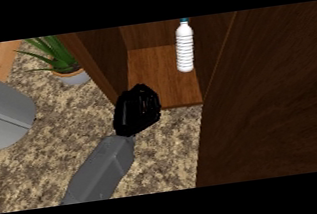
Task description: Pick up the bottled water, place it into the cabinet and close the cabinet
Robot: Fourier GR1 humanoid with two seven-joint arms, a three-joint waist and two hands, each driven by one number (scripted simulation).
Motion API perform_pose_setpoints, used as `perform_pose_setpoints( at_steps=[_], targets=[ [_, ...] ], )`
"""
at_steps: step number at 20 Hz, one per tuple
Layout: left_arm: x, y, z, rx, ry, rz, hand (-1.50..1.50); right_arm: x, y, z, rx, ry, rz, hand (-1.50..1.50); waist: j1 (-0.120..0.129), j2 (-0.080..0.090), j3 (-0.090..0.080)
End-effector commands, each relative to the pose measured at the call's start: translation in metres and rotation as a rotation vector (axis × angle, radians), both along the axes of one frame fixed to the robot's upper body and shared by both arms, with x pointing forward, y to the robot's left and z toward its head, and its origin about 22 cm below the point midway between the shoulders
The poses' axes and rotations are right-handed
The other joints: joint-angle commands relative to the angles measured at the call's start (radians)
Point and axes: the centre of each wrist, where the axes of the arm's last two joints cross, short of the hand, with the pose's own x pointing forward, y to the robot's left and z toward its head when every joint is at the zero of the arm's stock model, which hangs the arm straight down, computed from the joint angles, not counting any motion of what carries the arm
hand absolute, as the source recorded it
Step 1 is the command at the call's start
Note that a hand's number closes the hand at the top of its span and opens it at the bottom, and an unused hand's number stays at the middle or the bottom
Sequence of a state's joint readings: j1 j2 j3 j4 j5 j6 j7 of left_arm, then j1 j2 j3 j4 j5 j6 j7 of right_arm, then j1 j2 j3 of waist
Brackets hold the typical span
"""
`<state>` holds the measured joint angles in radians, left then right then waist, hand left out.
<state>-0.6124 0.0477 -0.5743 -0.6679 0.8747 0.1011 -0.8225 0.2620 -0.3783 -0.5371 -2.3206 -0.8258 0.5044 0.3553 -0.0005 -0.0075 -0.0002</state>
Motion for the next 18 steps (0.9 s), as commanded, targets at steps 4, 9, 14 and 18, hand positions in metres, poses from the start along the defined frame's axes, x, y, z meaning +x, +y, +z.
perform_pose_setpoints(
  at_steps=[4, 9, 14, 18],
  targets=[
    [-0.054, 0.032, -0.021, 0.018, 0.011, -0.069, -1.5, -0.024, 0.038, 0.027, -0.019, -0.035, 0.072, 1.5, 0.003, -0.002, -0.001],
    [-0.075, 0.074, -0.007, -0.007, 0.036, -0.128, -1.5, -0.023, 0.047, 0.024, -0.072, -0.052, 0.08, 1.5, 0.019, -0.008, -0.001],
    [-0.106, 0.106, -0.008, 0.01, 0.012, -0.083, -1.5, -0.029, 0.062, 0.027, -0.084, -0.008, 0.219, 1.5, 0.004, -0.006, -0.002],
    [-0.124, 0.133, 0.01, 0.049, -0.005, -0.044, -1.5, -0.03, 0.077, 0.024, -0.033, -0.003, 0.267, 1.5, 0.011, -0.008, -0.001]
  ],
)
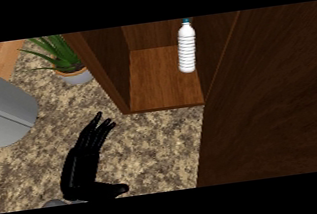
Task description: Pick up the bottled water, place it into the cabinet and close the cabinet
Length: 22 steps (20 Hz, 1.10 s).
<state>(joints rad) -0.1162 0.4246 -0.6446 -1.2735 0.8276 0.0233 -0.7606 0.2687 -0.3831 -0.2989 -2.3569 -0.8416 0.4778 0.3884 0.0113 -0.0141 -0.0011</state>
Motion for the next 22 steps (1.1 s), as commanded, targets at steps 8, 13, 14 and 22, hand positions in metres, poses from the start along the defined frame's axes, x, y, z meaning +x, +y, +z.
perform_pose_setpoints(
  at_steps=[8, 13, 14, 22],
  targets=[
    [-0.044, 0.09, 0.032, 0.167, -0.051, 0.123, -1.5, -0.026, 0.07, 0.03, -0.014, -0.047, 0.167, 1.5, 0.017, -0.003, -0.003],
    [-0.064, 0.102, 0.04, 0.158, -0.073, 0.11, -1.5, -0.014, 0.093, 0.026, -0.014, -0.049, 0.257, 1.5, 0.02, -0.006, -0.004],
    [-0.06, 0.106, 0.048, 0.169, -0.088, 0.109, -1.5, -0.016, 0.096, 0.028, 0.008, -0.066, 0.269, 1.5, 0.012, -0.011, -0.004],
    [-0.073, 0.121, 0.063, 0.172, -0.063, 0.082, -1.5, 0.011, 0.147, 0.03, 0.022, -0.049, 0.39, 1.5, 0.015, -0.012, -0.007]
  ],
)
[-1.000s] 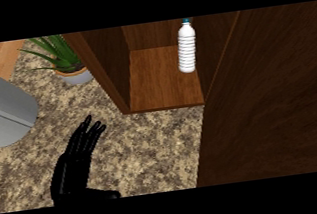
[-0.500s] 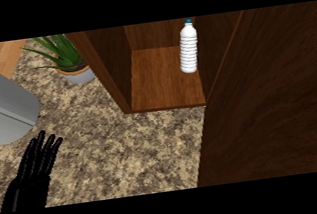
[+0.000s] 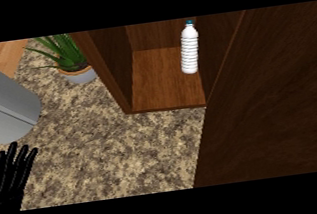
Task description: Pick up the bottled water, place it into the cabinet and close the cabinet
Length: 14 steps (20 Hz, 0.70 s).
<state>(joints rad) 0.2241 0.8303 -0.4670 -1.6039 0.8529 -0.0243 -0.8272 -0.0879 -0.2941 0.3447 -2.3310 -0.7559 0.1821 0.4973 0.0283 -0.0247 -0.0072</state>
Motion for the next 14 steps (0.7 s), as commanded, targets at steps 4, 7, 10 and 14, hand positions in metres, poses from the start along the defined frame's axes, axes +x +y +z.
perform_pose_setpoints(
  at_steps=[4, 7, 10, 14],
  targets=[
    [-0.004, 0.015, 0.024, 0.016, -0.001, -0.016, -1.5, -0.011, 0.053, 0.027, -0.074, -0.169, -0.076, 1.5, 0.004, -0.005, -0.001],
    [-0.007, 0.014, 0.028, 0.01, 0.0, -0.015, -1.5, -0.011, 0.097, 0.029, -0.068, -0.159, -0.087, 1.5, 0.004, 0.002, 0.0],
    [0.0, 0.018, 0.044, 0.008, -0.009, -0.041, -1.5, -0.007, 0.14, 0.022, -0.092, -0.135, -0.108, 1.5, 0.013, 0.01, 0.001],
    [-0.013, -0.001, 0.069, -0.016, -0.032, -0.062, -1.5, 0.014, 0.164, 0.023, -0.076, -0.039, -0.214, 1.5, 0.042, 0.014, 0.007]
  ],
)
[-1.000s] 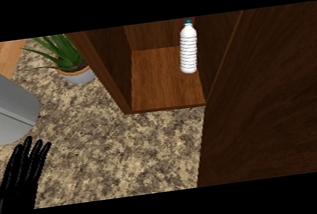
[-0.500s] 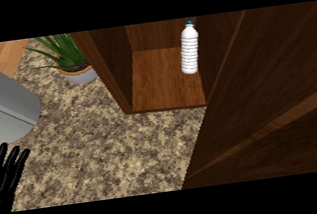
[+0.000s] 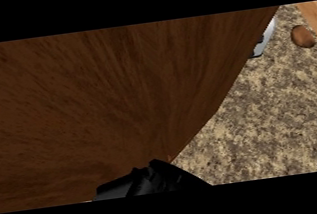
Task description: Pick up the bottled water, place it into the cabinet and close the cabinet
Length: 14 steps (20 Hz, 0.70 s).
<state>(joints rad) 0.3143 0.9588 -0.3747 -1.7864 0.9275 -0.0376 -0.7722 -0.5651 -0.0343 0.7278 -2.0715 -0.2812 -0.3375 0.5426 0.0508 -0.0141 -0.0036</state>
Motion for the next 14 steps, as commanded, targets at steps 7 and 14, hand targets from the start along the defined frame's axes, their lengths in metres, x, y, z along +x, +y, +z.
perform_pose_setpoints(
  at_steps=[7, 14],
  targets=[
    [-0.005, 0.01, 0.028, 0.008, -0.015, 0.001, -1.5, 0.046, 0.07, 0.031, 0.016, 0.08, -0.03, 1.5, 0.01, 0.015, 0.003],
    [-0.008, 0.012, 0.034, 0.008, -0.023, 0.035, -1.5, 0.091, 0.06, 0.012, -0.091, 0.165, 0.296, 1.5, -0.011, 0.02, 0.004]
  ],
)
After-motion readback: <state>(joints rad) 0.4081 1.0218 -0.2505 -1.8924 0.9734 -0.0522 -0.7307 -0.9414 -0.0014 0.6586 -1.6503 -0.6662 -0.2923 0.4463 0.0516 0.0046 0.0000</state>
